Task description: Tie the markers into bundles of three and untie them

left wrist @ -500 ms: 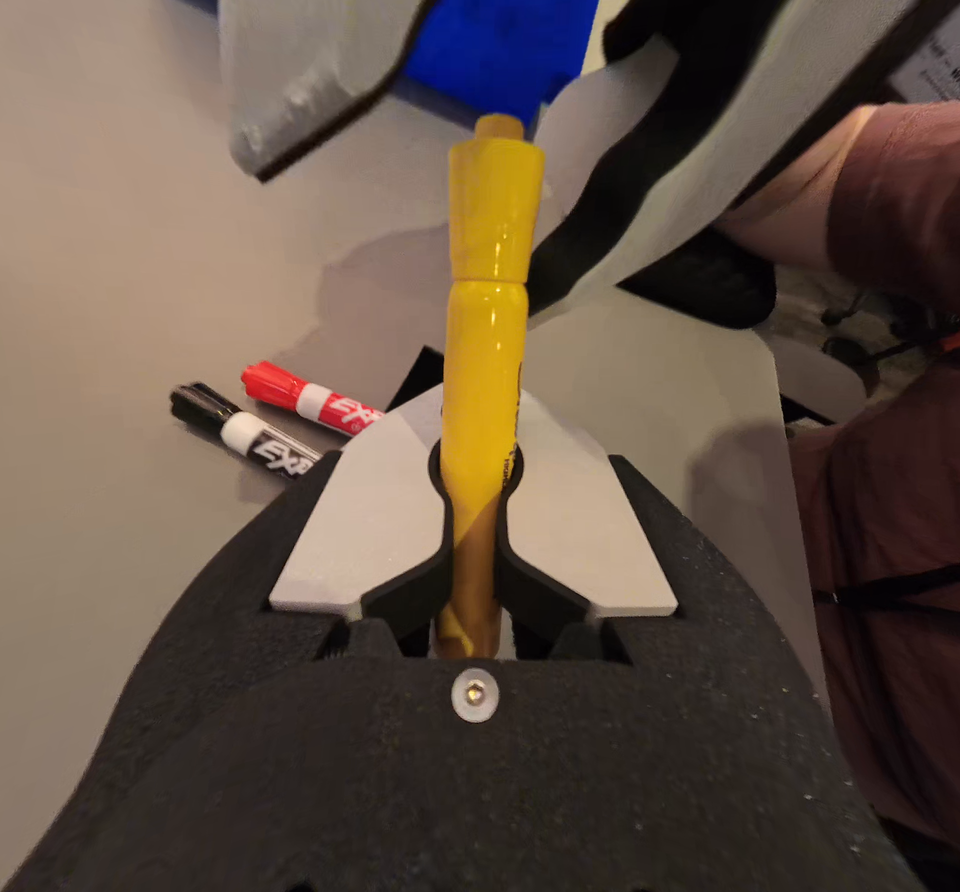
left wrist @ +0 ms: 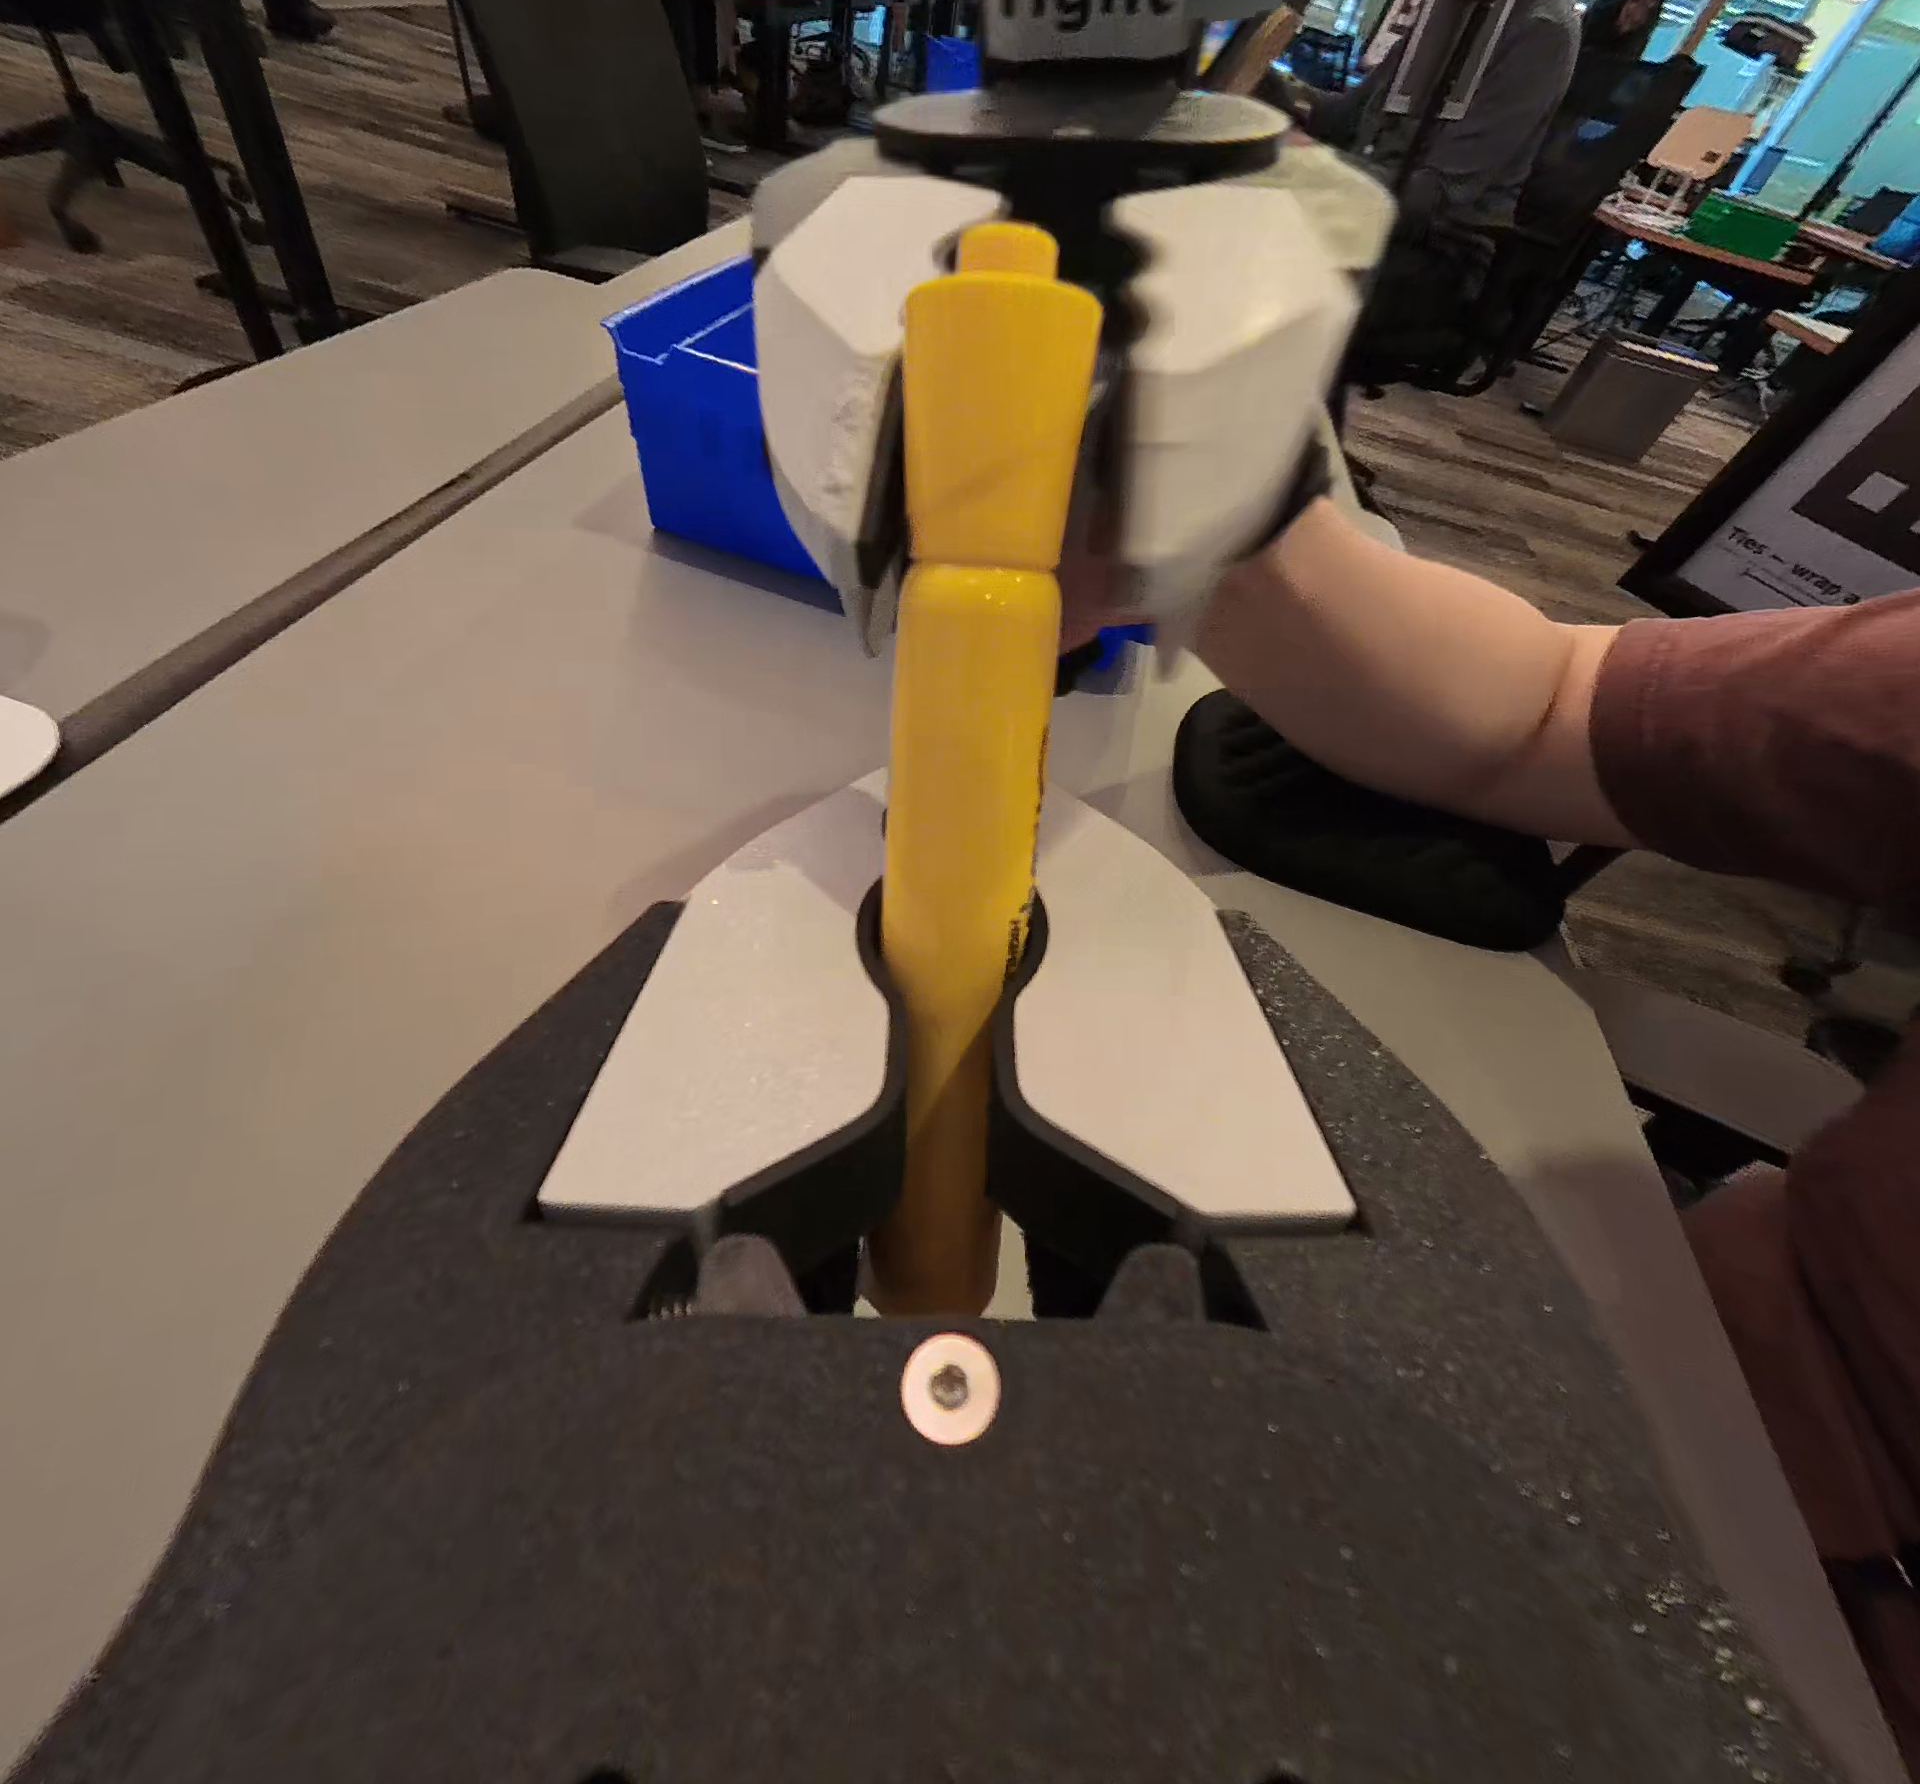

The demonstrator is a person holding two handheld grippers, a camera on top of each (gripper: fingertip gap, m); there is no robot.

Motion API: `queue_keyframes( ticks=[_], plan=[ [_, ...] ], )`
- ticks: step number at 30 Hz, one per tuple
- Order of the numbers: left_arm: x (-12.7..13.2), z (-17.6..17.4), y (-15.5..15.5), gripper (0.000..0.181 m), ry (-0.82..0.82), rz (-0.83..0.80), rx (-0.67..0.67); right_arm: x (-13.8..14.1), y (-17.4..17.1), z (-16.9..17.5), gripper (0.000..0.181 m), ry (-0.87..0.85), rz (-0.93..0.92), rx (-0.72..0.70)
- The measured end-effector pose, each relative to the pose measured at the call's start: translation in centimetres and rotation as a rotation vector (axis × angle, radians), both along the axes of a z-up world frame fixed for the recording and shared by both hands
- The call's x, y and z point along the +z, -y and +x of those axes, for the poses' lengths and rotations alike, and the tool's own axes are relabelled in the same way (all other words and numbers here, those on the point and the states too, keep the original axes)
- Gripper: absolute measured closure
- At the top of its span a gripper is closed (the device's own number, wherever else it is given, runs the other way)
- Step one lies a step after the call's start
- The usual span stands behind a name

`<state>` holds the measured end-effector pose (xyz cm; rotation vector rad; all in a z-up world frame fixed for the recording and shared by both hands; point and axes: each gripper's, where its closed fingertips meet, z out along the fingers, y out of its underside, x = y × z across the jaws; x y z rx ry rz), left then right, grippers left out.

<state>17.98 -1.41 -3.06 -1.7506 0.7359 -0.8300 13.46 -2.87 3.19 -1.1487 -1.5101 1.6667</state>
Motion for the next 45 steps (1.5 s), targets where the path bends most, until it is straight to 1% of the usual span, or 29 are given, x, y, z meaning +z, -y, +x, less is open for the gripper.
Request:
queue_keyframes(
  ticks=[2,4,6,8,9,10,12,14,15,17,19,21,25,27,29,31,32,33,34,36,37,38,40,42,45],
  plan=[
    [-0.4,0.4,0.3,0.169,-0.008,-0.04,-0.032,-0.2,-0.3,-0.2,0.162,0.009,-0.045,-0.009],
    [-0.3,0.5,0.2,0.153,0.004,-0.039,-0.035,-0.6,-0.8,-0.2,0.162,0.055,-0.077,-0.021],
    [0.0,-0.2,0.2,0.146,-0.021,-0.023,-0.026,-0.7,-2.2,0.3,0.162,0.111,-0.101,-0.079],
    [0.9,-1.4,-0.1,0.133,-0.053,0.011,0.016,-1.2,-4.2,1.5,0.162,0.204,-0.161,-0.151],
    [1.6,-2.1,-0.1,0.128,-0.056,0.021,0.039,-2.0,-5.2,2.2,0.162,0.275,-0.207,-0.185],
    [2.5,-2.7,0.1,0.127,-0.05,0.034,0.052,-3.1,-6.0,2.9,0.162,0.345,-0.274,-0.221],
    [4.0,-4.2,0.3,0.129,-0.066,0.057,0.096,-6.8,-6.7,3.9,0.162,0.542,-0.451,-0.273],
    [5.0,-5.6,0.3,0.129,-0.112,0.083,0.161,-10.9,-5.8,4.1,0.162,0.74,-0.581,-0.277],
    [5.3,-6.1,0.3,0.129,-0.127,0.092,0.188,-12.4,-5.1,4.1,0.162,0.807,-0.632,-0.276],
    [5.8,-6.0,0.9,0.13,-0.126,0.092,0.17,-14.5,-4.6,3.9,0.162,0.894,-0.69,-0.338],
    [6.0,-5.4,1.6,0.13,-0.123,0.071,0.139,-16.1,-5.1,4.1,0.162,0.976,-0.683,-0.435],
    [6.4,-4.7,2.2,0.13,-0.11,0.073,0.102,-16.8,-6.2,4.3,0.162,1.008,-0.677,-0.541],
    [6.7,-3.5,3.6,0.131,-0.08,0.037,0.027,-17.9,-5.6,4.4,0.159,1.089,-0.779,-0.584],
    [6.9,-3.3,4.0,0.131,-0.068,0.025,0.009,-18.8,-5.1,4.9,0.148,1.158,-0.754,-0.622],
    [7.3,-3.2,4.3,0.131,-0.059,0.027,-0.003,-18.8,-5.6,5.6,0.134,1.186,-0.663,-0.72],
    [7.6,-3.3,4.5,0.131,-0.058,0.032,-0.002,-16.8,-6.0,5.6,0.135,1.12,-0.577,-0.817],
    [7.7,-3.3,4.8,0.131,-0.06,0.03,-0.008,-15.5,-5.6,5.4,0.14,1.082,-0.548,-0.839],
    [7.7,-3.3,4.9,0.131,-0.065,0.028,-0.013,-14.5,-4.5,5.3,0.148,1.067,-0.532,-0.832],
    [7.7,-3.3,5.0,0.131,-0.07,0.022,-0.014,-14.1,-3.1,5.3,0.149,1.091,-0.527,-0.817],
    [7.6,-3.3,5.2,0.131,-0.066,0.009,-0.022,-14.7,-0.6,5.8,0.145,1.191,-0.523,-0.8],
    [7.7,-3.2,5.2,0.131,-0.053,0.003,-0.029,-15.5,0.0,6.2,0.14,1.24,-0.52,-0.819],
    [7.9,-3.1,5.3,0.131,-0.037,-0.002,-0.036,-16.1,0.2,6.3,0.138,1.275,-0.525,-0.838],
    [8.0,-2.9,5.3,0.131,-0.019,-0.011,-0.046,-16.9,0.1,5.8,0.136,1.309,-0.53,-0.87],
    [7.7,-3.0,5.3,0.131,-0.027,-0.02,-0.047,-17.5,-0.8,5.4,0.136,1.345,-0.473,-0.919],
    [7.5,-3.2,5.3,0.131,-0.027,-0.038,-0.045,-18.8,-1.6,5.8,0.136,1.428,-0.405,-0.991]
  ],
)
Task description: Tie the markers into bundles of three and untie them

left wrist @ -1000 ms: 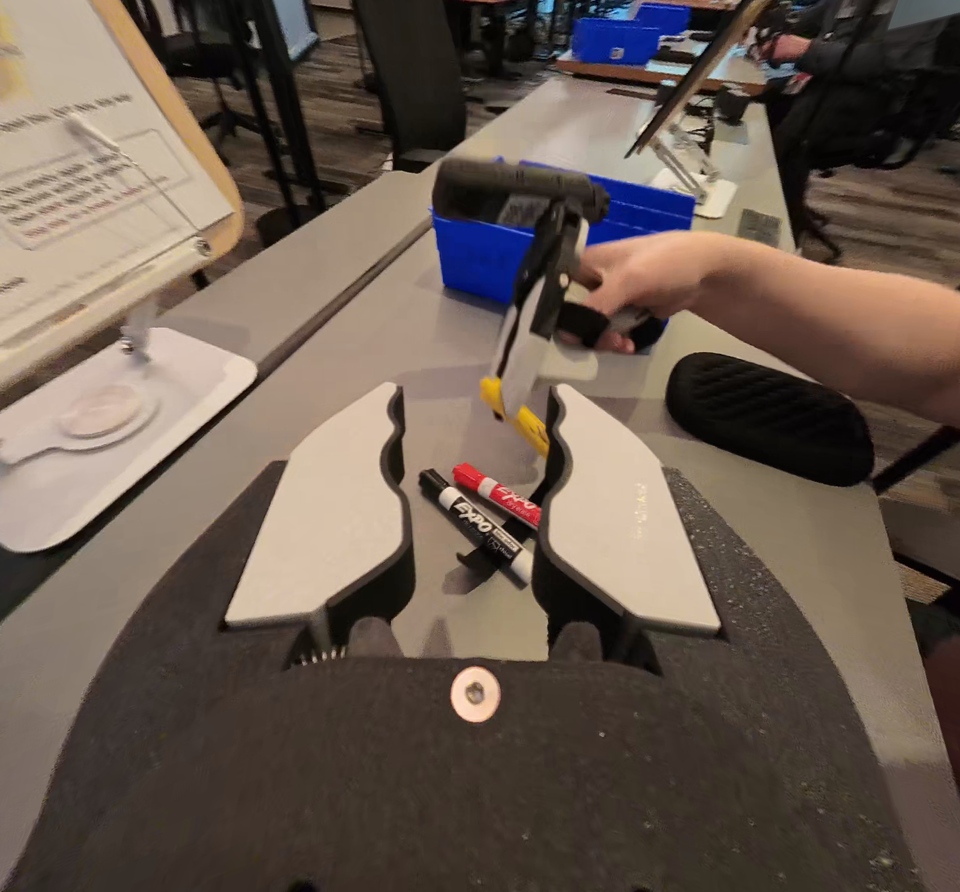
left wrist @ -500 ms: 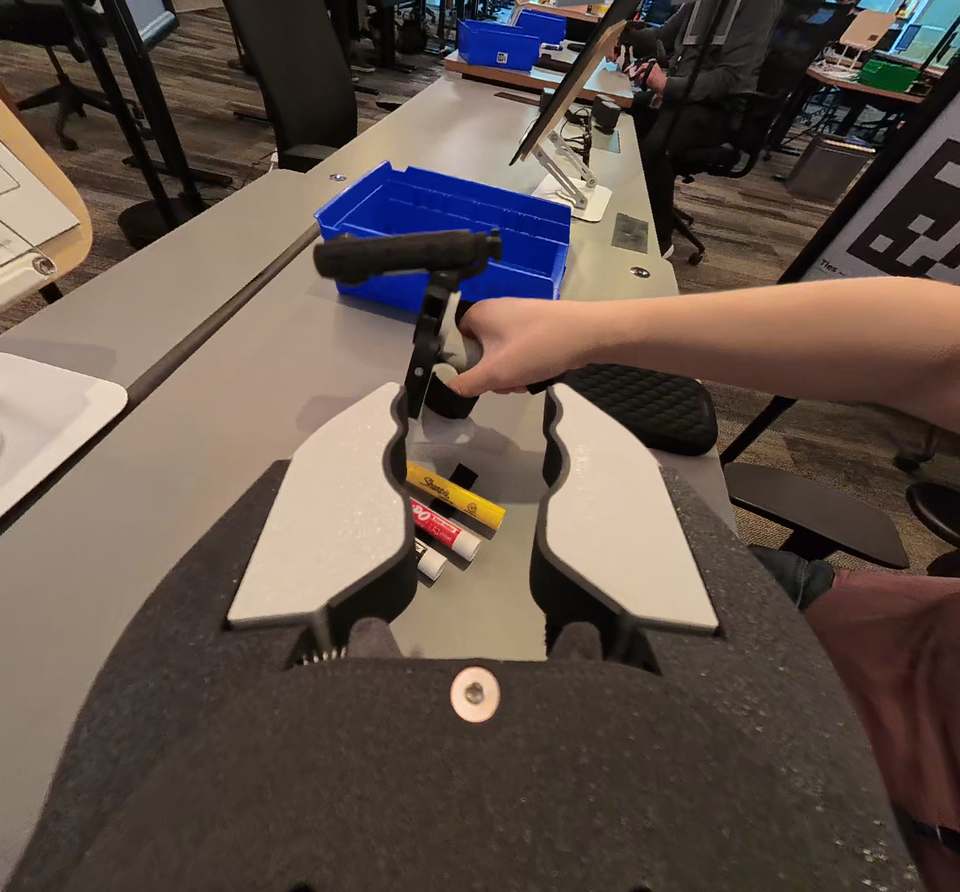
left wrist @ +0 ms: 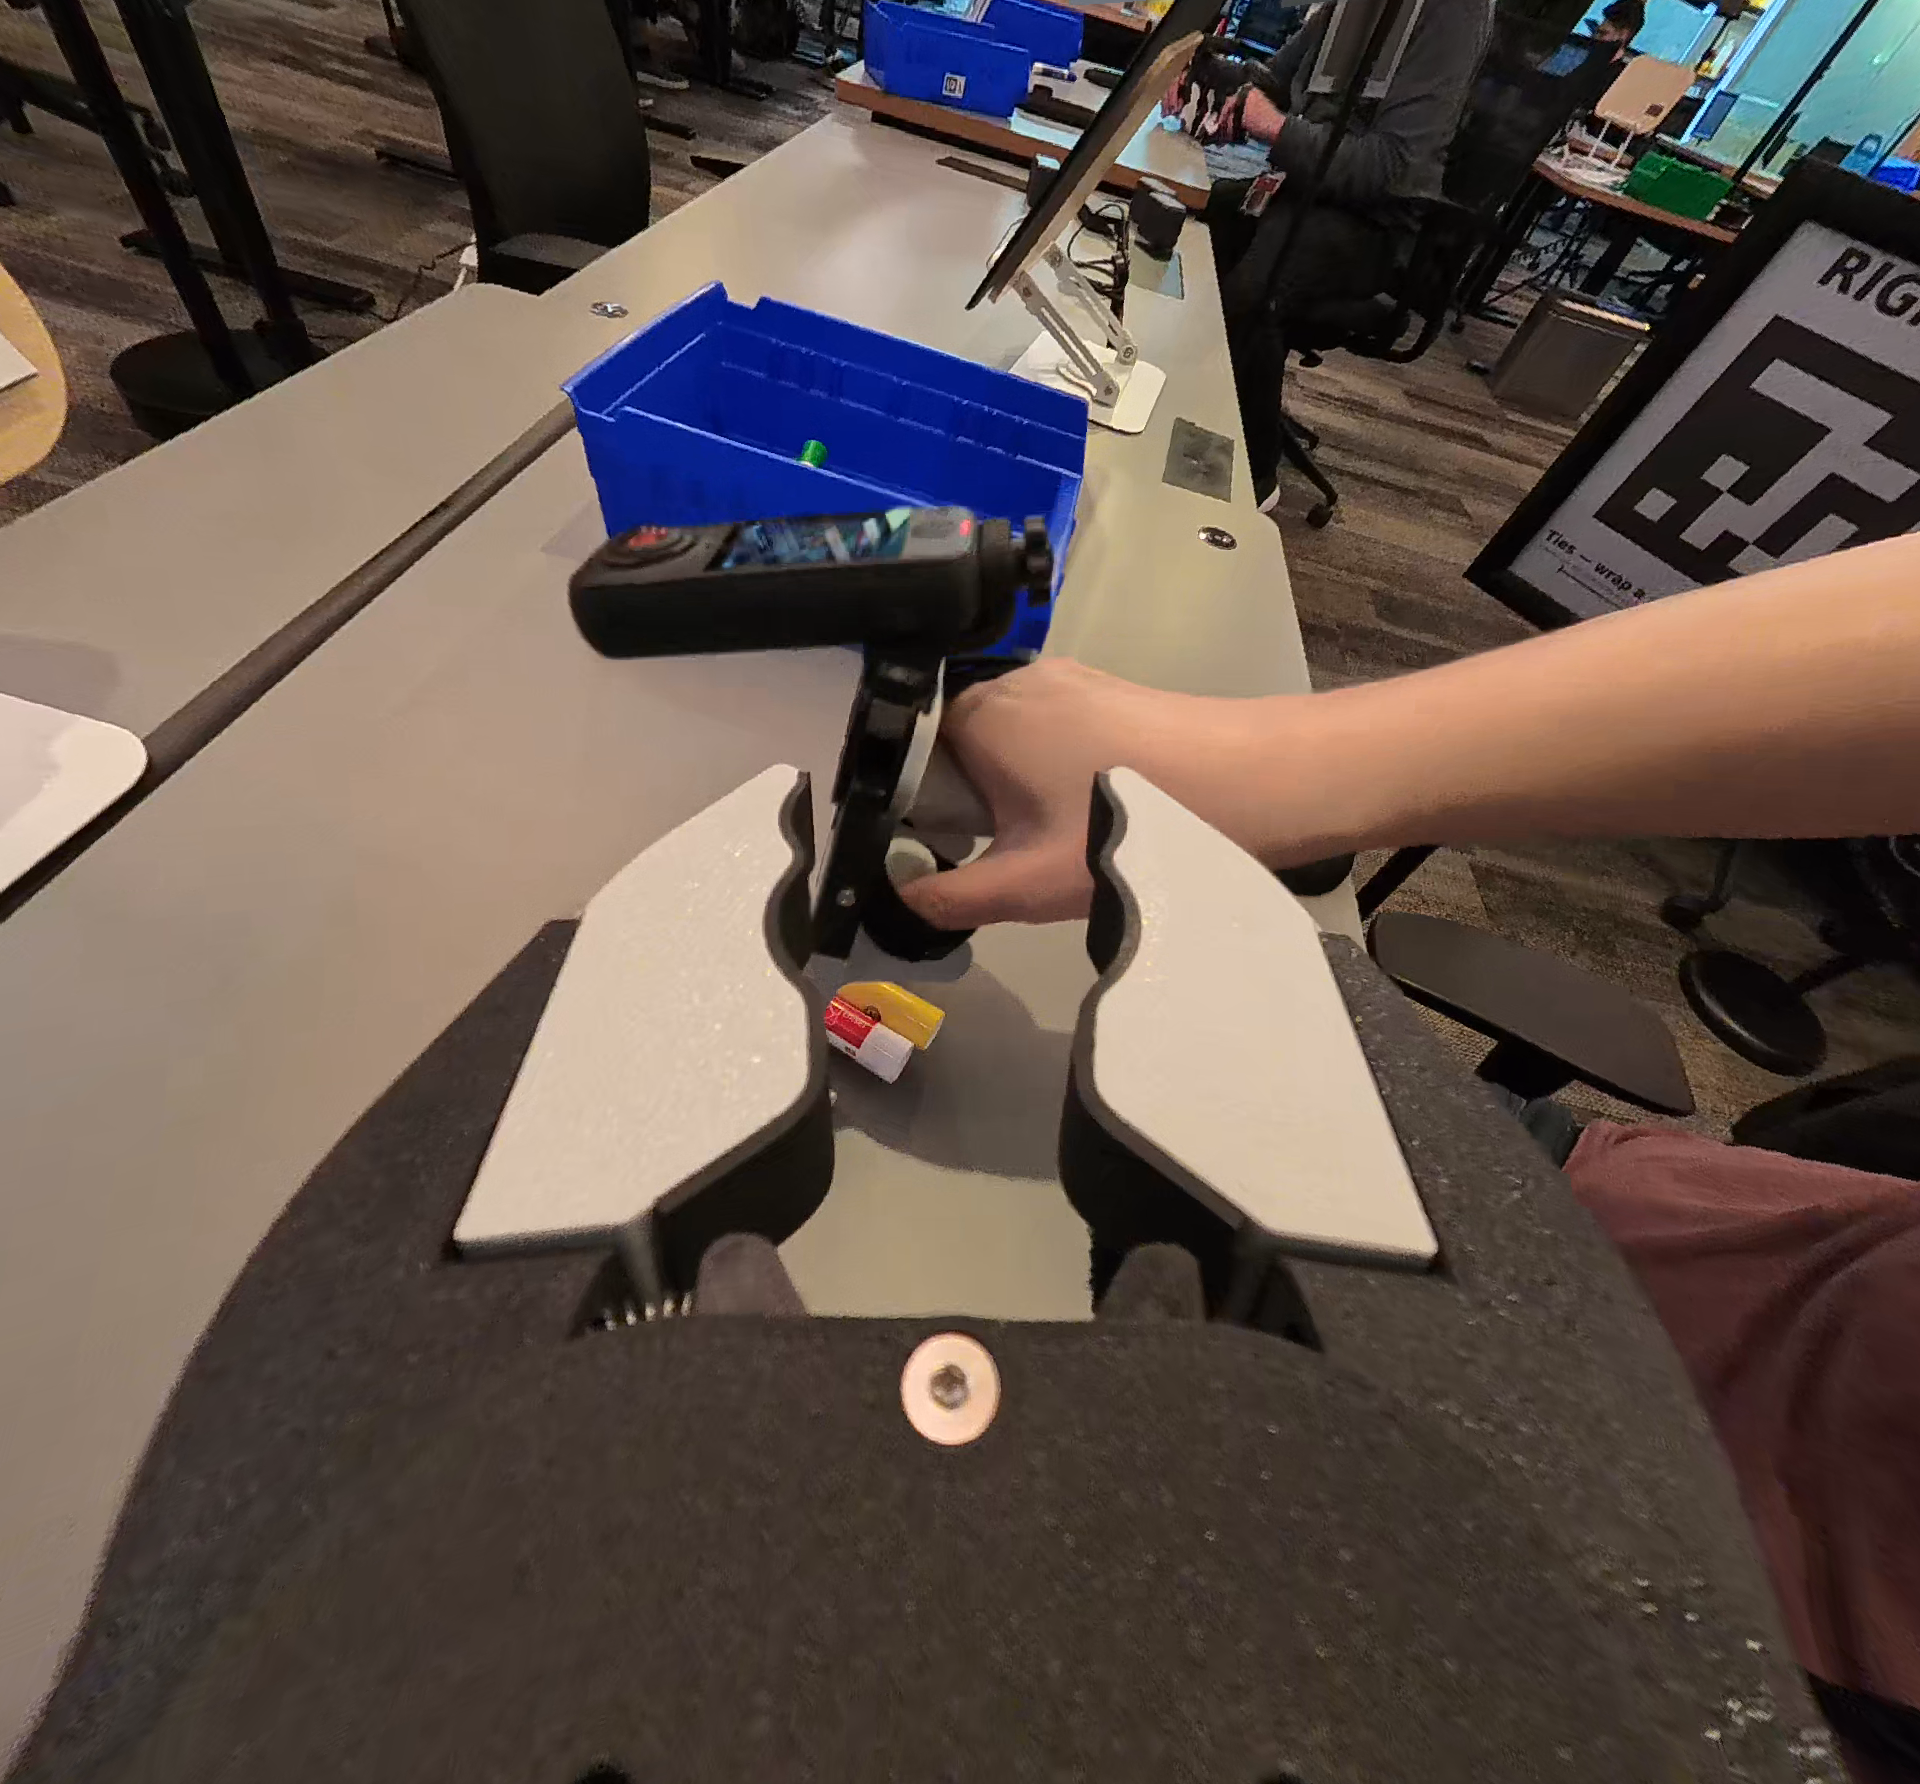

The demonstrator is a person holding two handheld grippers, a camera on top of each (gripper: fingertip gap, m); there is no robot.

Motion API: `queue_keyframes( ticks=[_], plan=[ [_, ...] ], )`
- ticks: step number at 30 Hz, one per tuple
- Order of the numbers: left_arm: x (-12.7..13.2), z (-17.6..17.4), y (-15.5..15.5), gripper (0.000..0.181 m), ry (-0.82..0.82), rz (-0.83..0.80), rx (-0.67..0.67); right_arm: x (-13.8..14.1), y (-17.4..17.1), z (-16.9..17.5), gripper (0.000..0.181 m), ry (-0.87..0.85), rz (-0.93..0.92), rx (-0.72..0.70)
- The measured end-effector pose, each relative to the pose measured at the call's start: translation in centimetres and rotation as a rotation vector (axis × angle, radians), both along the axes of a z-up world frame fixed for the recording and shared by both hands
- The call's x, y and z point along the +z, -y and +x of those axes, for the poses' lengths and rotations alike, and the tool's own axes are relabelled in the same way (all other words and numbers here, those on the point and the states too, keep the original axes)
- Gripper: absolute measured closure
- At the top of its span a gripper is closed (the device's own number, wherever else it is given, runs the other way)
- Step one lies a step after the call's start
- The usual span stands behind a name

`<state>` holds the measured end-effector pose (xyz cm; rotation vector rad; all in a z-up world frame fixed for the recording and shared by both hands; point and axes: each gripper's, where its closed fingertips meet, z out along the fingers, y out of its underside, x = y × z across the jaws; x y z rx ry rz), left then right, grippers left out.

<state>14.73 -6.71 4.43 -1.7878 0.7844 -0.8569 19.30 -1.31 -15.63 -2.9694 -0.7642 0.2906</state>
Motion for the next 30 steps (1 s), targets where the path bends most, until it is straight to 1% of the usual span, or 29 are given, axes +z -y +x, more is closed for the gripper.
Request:
queue_keyframes(
  ticks=[3,5,7,8,10,13,16,18,19,21,24,27,29,30],
  plan=[
    [0.4,-0.3,-0.1,0.131,0.026,0.003,0.001,-1.4,0.1,0.3,0.13,0.048,-0.01,-0.032],
    [0.5,-0.5,-0.1,0.132,0.035,-0.001,0.0,-1.9,0.1,0.2,0.131,0.058,-0.004,-0.045],
    [0.4,-0.6,-0.2,0.132,0.038,-0.013,-0.004,-2.4,0.1,0.8,0.138,0.124,0.014,-0.009],
    [0.3,-0.6,-0.2,0.132,0.041,-0.018,-0.008,-2.6,-0.1,1.0,0.139,0.155,0.03,0.018],
    [0.1,-0.6,-0.3,0.132,0.048,-0.028,-0.012,-2.7,-0.2,0.9,0.142,0.163,0.042,0.048],
    [-0.3,-0.4,-0.3,0.132,0.04,-0.037,-0.025,-2.7,-0.2,0.8,0.142,0.148,0.045,0.092],
    [-0.9,-0.3,-0.7,0.132,0.021,-0.036,-0.024,-2.3,-0.2,0.6,0.143,0.073,0.057,0.094],
    [-1.1,-0.3,-0.9,0.132,0.027,-0.037,-0.031,-1.6,-0.2,0.2,0.147,-0.024,0.046,0.078],
    [-1.2,-0.2,-0.9,0.132,0.031,-0.04,-0.038,-0.7,-0.4,0.0,0.18,-0.083,0.058,0.082],
    [-1.6,-0.2,-1.2,0.131,0.034,-0.041,-0.047,1.1,-1.1,-0.1,0.181,-0.181,0.103,0.106],
    [-2.6,-0.5,-1.8,0.131,0.019,-0.064,-0.043,1.3,-0.7,1.3,0.18,-0.18,0.066,0.143],
    [-2.9,-1.1,-2.5,0.134,0.038,-0.074,-0.016,2.8,-0.1,-0.9,0.179,-0.333,0.109,0.123],
    [-3.2,-1.6,-2.8,0.134,0.037,-0.087,-0.005,3.7,1.8,-3.3,0.171,-0.44,0.07,0.132],
    [-3.5,-1.9,-3.0,0.134,0.03,-0.094,0.004,3.9,3.0,-4.5,0.169,-0.473,0.049,0.168]
  ],
)
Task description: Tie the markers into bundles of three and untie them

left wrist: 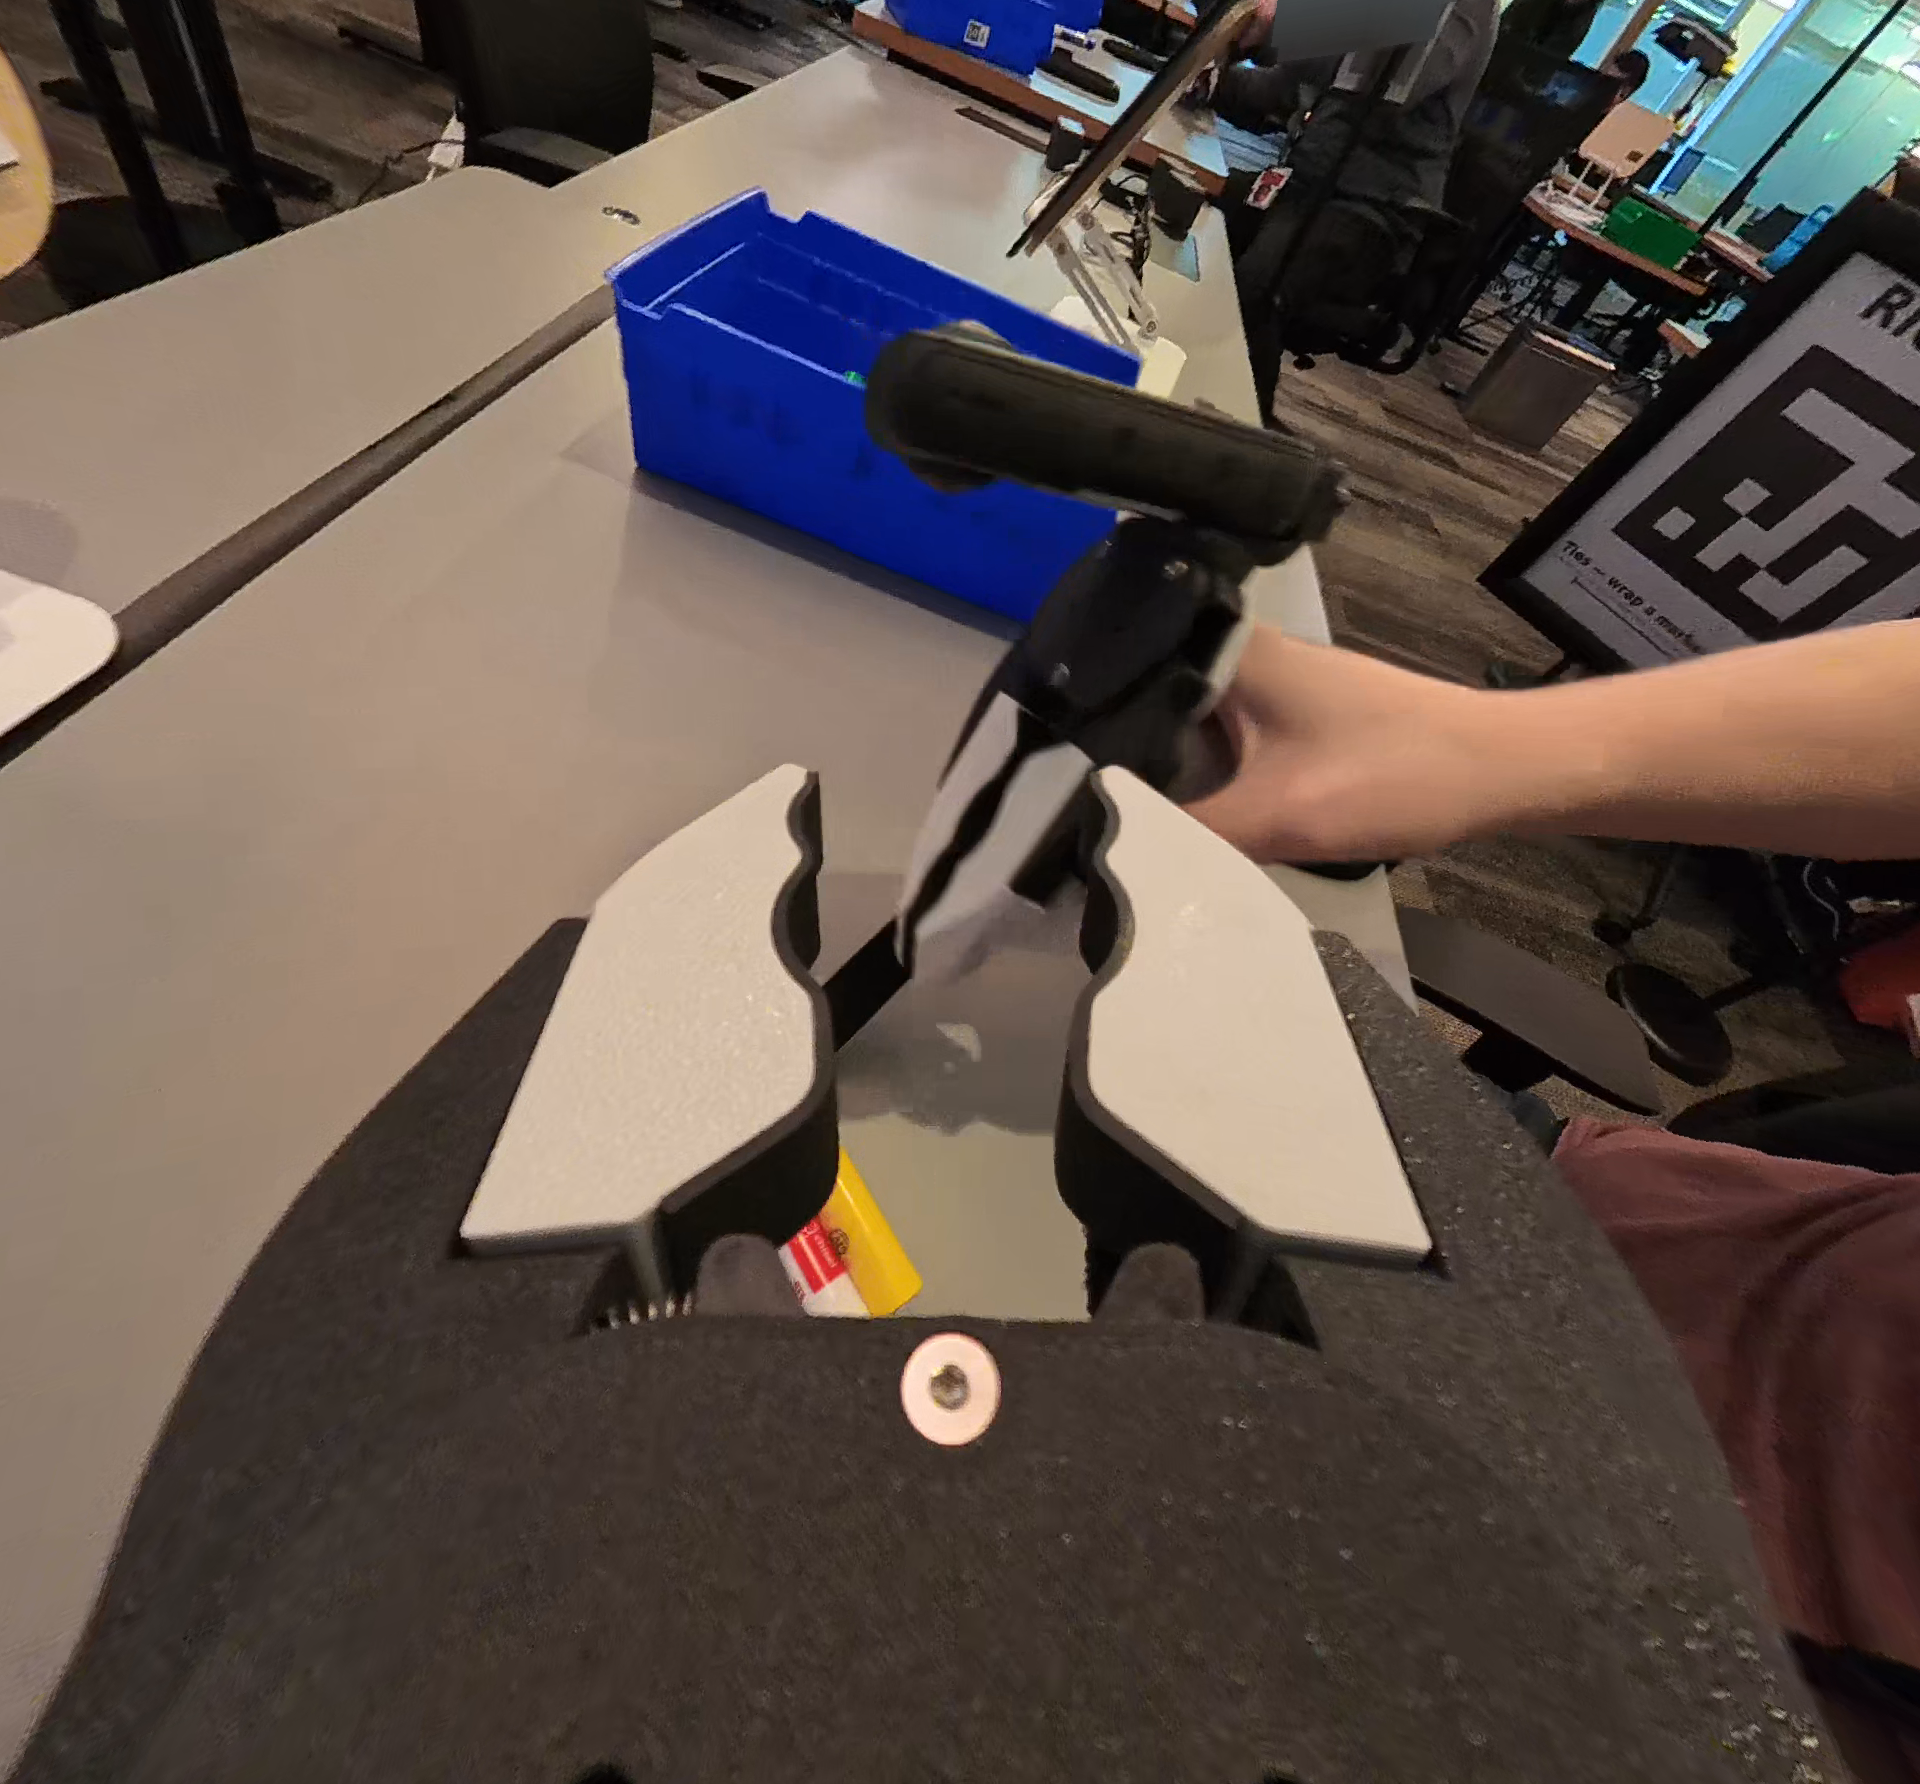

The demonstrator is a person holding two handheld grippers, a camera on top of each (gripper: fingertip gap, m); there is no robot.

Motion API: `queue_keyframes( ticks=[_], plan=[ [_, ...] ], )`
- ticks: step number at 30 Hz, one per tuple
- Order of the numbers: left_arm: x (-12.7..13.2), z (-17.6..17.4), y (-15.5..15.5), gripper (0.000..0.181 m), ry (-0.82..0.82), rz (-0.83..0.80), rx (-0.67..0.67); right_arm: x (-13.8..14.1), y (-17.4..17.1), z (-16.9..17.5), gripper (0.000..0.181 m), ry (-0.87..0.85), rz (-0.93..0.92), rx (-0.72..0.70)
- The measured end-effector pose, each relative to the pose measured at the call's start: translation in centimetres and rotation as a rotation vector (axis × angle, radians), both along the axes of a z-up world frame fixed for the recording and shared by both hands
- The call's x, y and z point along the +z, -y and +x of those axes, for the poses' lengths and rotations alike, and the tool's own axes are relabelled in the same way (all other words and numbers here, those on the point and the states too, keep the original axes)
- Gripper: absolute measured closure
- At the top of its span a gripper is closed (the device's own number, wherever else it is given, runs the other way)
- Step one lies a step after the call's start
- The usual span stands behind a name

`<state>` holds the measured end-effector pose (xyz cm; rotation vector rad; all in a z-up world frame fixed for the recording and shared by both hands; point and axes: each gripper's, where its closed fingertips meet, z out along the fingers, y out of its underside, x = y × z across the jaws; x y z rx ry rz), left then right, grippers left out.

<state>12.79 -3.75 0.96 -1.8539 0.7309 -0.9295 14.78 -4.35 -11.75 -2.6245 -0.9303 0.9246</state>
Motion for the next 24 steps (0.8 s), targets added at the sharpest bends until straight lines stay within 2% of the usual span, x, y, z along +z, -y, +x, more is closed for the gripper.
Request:
queue_keyframes(
  ticks=[2,3,6,7,8,10,12,16,20,24],
  plan=[
    [-0.3,-0.6,-0.3,0.134,-0.012,-0.008,0.013,0.1,2.4,-2.0,0.17,0.0,0.048,0.178],
    [-0.4,-0.9,-0.3,0.134,-0.015,-0.008,0.017,0.2,2.8,-2.8,0.171,0.012,0.142,0.299],
    [0.0,-1.9,-0.4,0.134,-0.007,0.0,0.038,2.0,1.7,-4.6,0.175,-0.001,0.616,0.613],
    [0.4,-2.3,-0.4,0.134,0.006,0.01,0.049,2.4,1.6,-5.0,0.172,-0.038,0.698,0.689],
    [1.0,-2.8,-0.5,0.134,0.026,0.024,0.062,2.4,1.9,-5.3,0.169,-0.083,0.698,0.742],
    [2.1,-3.8,-0.4,0.134,0.061,0.046,0.09,1.8,2.5,-5.5,0.169,-0.155,0.559,0.803],
    [2.7,-5.1,-0.4,0.134,0.054,0.066,0.128,1.4,1.2,-5.5,0.17,-0.15,0.538,0.802],
    [2.6,-8.2,-0.6,0.133,-0.066,0.098,0.237,1.4,-2.2,-5.0,0.166,-0.084,0.704,0.925],
    [3.8,-9.7,-0.2,0.134,-0.057,0.132,0.28,2.8,-4.6,-7.6,0.163,-0.123,0.847,1.047],
    [4.1,-10.6,0.4,0.131,-0.07,0.123,0.291,0.7,-6.5,-10.5,0.158,-0.024,0.93,1.224]
  ],
)
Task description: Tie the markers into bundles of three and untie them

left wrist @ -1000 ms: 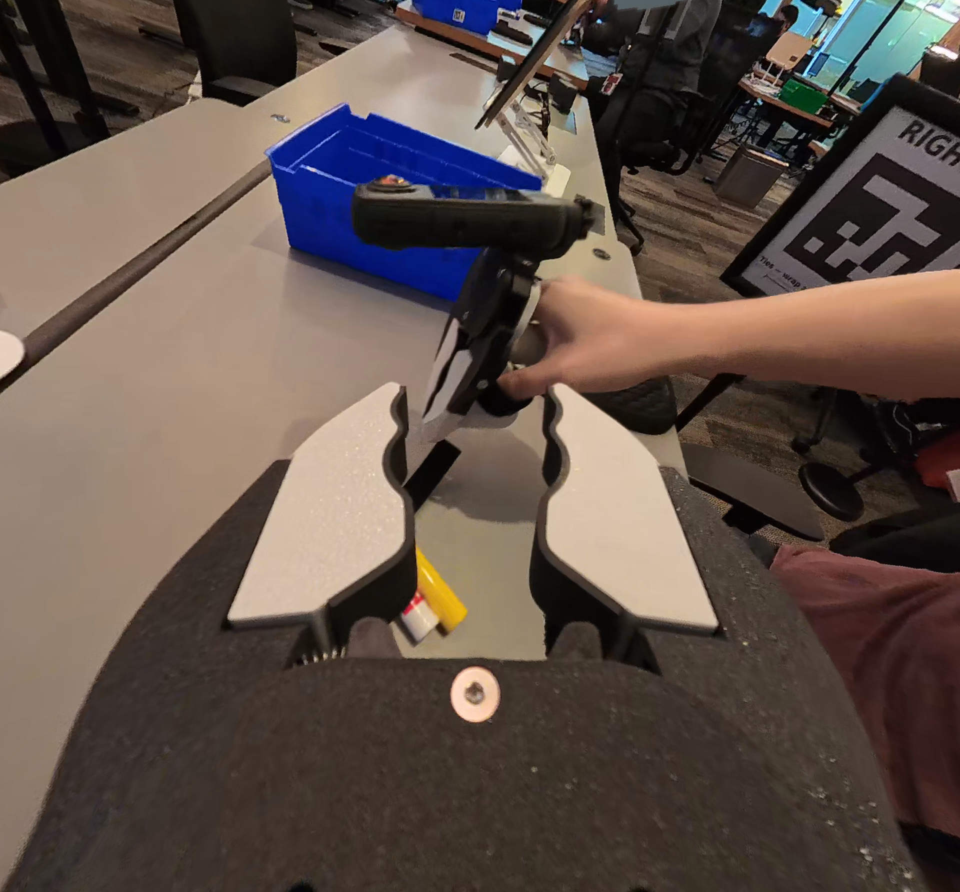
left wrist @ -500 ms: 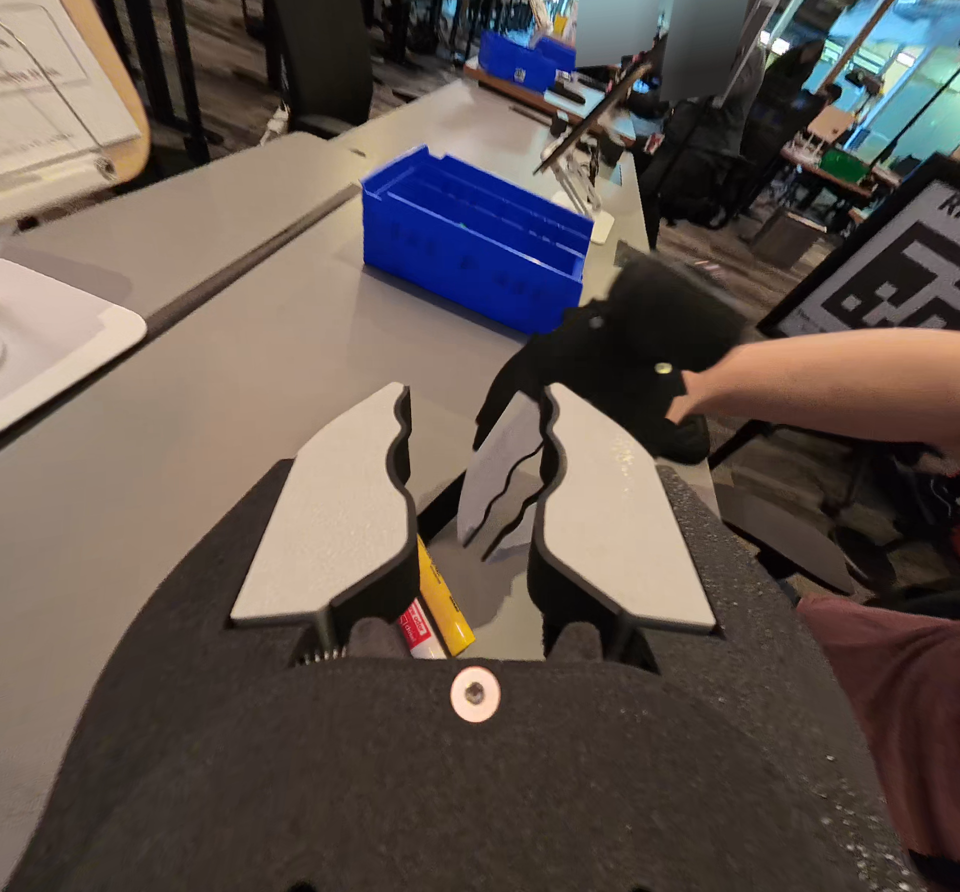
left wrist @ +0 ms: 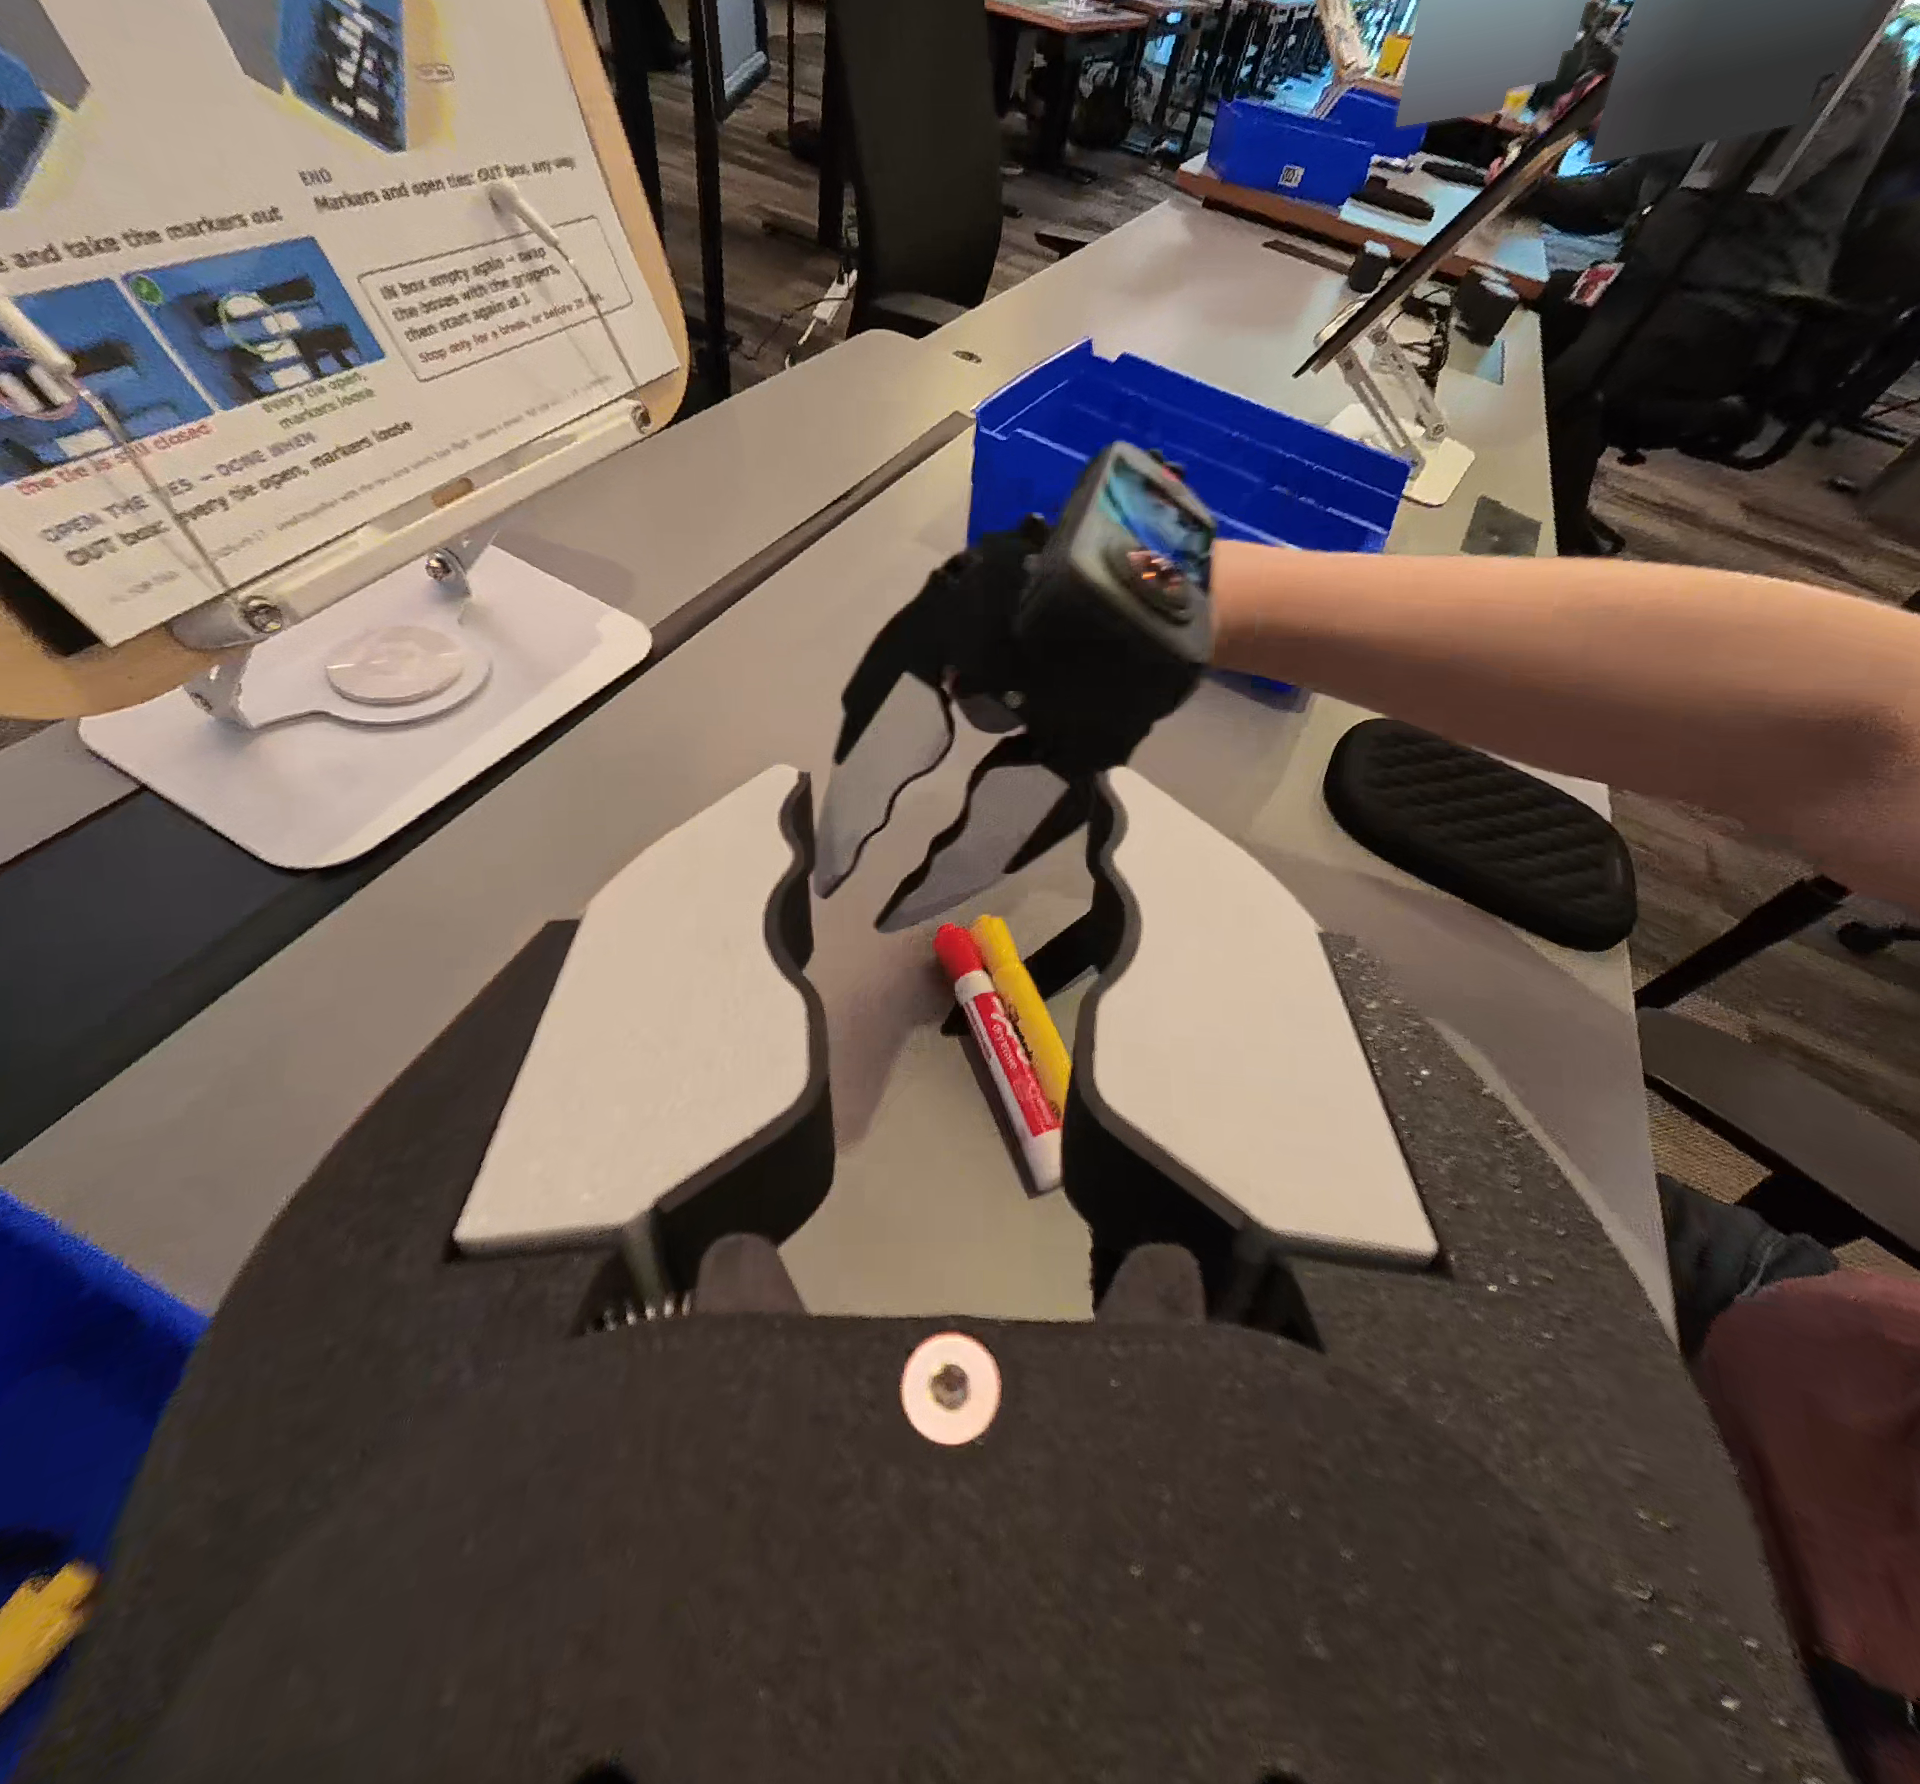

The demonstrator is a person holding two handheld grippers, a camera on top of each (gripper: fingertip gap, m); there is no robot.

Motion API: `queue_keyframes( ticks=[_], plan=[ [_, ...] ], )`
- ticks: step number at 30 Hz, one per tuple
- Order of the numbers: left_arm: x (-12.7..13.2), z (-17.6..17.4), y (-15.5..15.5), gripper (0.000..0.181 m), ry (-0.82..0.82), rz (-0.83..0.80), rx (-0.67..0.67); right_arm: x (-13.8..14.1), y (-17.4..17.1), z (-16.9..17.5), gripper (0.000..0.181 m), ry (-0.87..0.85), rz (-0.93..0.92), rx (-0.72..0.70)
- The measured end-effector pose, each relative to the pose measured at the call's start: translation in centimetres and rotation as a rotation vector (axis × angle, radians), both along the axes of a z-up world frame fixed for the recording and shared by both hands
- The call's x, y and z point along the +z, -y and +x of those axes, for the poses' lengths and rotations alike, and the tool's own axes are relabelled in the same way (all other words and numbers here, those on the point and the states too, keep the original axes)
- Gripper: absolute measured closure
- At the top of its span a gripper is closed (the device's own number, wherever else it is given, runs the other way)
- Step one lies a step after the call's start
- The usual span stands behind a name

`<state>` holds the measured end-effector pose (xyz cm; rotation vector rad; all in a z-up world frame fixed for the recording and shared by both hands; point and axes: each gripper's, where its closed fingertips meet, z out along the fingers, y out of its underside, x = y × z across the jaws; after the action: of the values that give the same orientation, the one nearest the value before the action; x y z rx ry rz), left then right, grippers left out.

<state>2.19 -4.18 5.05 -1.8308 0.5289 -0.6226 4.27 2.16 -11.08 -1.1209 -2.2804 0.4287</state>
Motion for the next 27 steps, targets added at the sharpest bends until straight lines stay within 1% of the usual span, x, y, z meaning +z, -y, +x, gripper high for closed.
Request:
queue_keyframes(
  ticks=[2,4,7,9,11,12,14,15,17,19,20,22,24,25,27],
  plan=[
    [-0.4,-0.7,0.2,0.126,-0.028,-0.018,0.012,-1.6,-0.9,-1.2,0.155,0.037,-0.034,0.032],
    [-0.6,-1.3,0.6,0.125,-0.042,-0.025,-0.002,-2.8,-1.6,-2.2,0.153,0.05,-0.082,0.064],
    [-0.1,-1.5,1.3,0.125,0.0,-0.002,-0.062,-4.7,-1.9,-3.4,0.149,0.095,-0.131,0.111],
    [0.1,-1.8,1.3,0.126,0.018,0.021,-0.08,-6.5,-2.1,-3.0,0.153,0.182,-0.148,0.128],
    [-0.7,-2.0,1.0,0.127,-0.025,0.021,-0.081,-6.6,-1.9,-3.1,0.157,0.194,-0.226,0.106],
    [-1.6,-2.0,0.9,0.128,-0.068,0.003,-0.085,-6.6,-2.1,-3.0,0.16,0.191,-0.223,0.091],
    [-3.7,-2.0,0.6,0.129,-0.181,-0.046,-0.091,-5.9,-1.7,-2.6,0.162,0.119,-0.204,0.097],
    [-4.9,-1.9,0.4,0.129,-0.247,-0.062,-0.094,-5.0,-1.3,-2.3,0.162,0.067,-0.203,0.094],
    [-7.2,-0.7,0.1,0.128,-0.361,-0.09,-0.146,-2.8,-0.2,-1.4,0.162,-0.039,-0.208,0.093],
    [-9.2,1.2,0.0,0.128,-0.436,-0.121,-0.217,-0.5,0.4,-0.1,0.162,-0.111,-0.15,0.073],
    [-10.2,1.8,-0.2,0.127,-0.485,-0.148,-0.226,0.5,0.8,0.6,0.162,-0.134,-0.123,0.068],
    [-11.9,2.6,-0.6,0.125,-0.576,-0.182,-0.229,2.0,1.0,2.2,0.162,-0.139,-0.01,0.051],
    [-12.5,3.9,-0.5,0.125,-0.594,-0.189,-0.264,2.4,1.1,3.7,0.162,-0.072,0.109,0.044],
    [-12.5,4.4,-0.6,0.125,-0.586,-0.182,-0.268,2.3,1.2,4.3,0.162,-0.039,0.108,0.041],
    [-12.2,4.3,-0.9,0.124,-0.595,-0.171,-0.241,1.7,1.5,5.1,0.162,-0.015,0.027,0.036]
  ],
)
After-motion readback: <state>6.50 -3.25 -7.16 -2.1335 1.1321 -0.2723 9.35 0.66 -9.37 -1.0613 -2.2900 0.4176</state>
